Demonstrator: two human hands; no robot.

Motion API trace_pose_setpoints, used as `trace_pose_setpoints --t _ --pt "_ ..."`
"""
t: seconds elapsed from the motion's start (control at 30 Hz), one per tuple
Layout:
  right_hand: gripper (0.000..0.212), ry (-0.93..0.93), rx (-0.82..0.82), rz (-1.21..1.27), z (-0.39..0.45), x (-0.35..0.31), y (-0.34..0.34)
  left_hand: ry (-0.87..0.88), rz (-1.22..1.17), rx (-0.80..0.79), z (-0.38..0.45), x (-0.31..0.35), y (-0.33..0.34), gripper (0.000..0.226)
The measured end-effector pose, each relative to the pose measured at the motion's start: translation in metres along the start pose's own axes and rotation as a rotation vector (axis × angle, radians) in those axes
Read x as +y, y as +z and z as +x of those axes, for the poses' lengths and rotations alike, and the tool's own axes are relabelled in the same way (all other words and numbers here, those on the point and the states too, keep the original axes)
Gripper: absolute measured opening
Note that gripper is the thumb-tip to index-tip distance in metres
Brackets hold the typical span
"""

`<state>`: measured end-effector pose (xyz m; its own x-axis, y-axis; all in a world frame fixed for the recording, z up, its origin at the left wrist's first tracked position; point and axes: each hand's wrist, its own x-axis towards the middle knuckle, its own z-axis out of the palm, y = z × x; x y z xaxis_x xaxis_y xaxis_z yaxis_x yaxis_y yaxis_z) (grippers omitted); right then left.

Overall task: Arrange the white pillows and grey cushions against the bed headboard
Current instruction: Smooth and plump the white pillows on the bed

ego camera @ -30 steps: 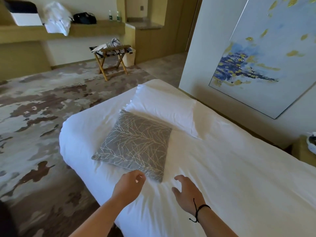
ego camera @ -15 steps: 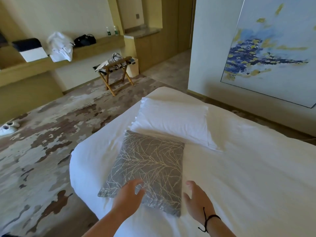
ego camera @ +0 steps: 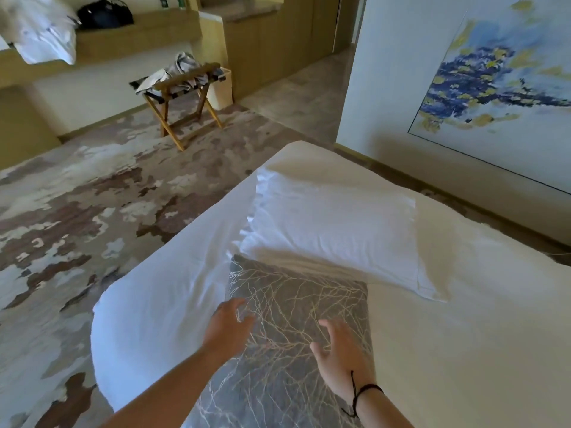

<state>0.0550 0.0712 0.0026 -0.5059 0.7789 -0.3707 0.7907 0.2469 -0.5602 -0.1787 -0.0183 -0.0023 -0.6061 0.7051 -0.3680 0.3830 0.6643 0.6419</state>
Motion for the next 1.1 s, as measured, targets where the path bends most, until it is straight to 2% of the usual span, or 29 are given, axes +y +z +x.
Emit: trace_pose_setpoints --t 0.17,0.3,0.47,0.57,0.63,0.7,0.77,0.9,1.1 --pt "0.049 0.079 -0.033 -0.050 0.071 -0.043 0.024 -0.058 -0.026 0.001 0.149 -0.027 -0.023 0.048" --pt "0.049 0.133 -0.032 -0.084 0.097 -0.041 0.033 -0.142 -0.116 -0.017 0.256 -0.028 -0.011 0.058" --pt "0.046 0.248 -0.003 -0.149 0.099 -0.015 0.025 -0.240 -0.177 -0.155 0.337 -0.030 0.024 0.083" --pt "0.045 0.347 0.002 -0.185 0.096 -0.012 0.022 -0.214 -0.130 -0.227 0.364 -0.026 0.043 0.092" --pt "0.047 0.405 -0.025 -0.179 0.094 -0.017 0.024 -0.170 -0.035 -0.228 0.373 -0.020 0.052 0.087" --pt "0.051 0.437 -0.053 -0.160 0.094 -0.026 0.027 -0.085 0.009 -0.219 0.374 -0.008 0.058 0.068" --pt "0.052 0.433 -0.055 -0.137 0.093 -0.034 0.031 -0.009 -0.048 -0.175 0.366 0.007 0.063 0.050" --pt "0.053 0.445 -0.004 -0.025 0.092 -0.049 0.031 -0.014 -0.154 -0.093 0.333 0.047 0.063 0.047" --pt "0.048 0.621 0.129 0.391 0.078 -0.066 -0.008 0.222 -0.126 -0.240 0.220 0.121 0.036 0.043"
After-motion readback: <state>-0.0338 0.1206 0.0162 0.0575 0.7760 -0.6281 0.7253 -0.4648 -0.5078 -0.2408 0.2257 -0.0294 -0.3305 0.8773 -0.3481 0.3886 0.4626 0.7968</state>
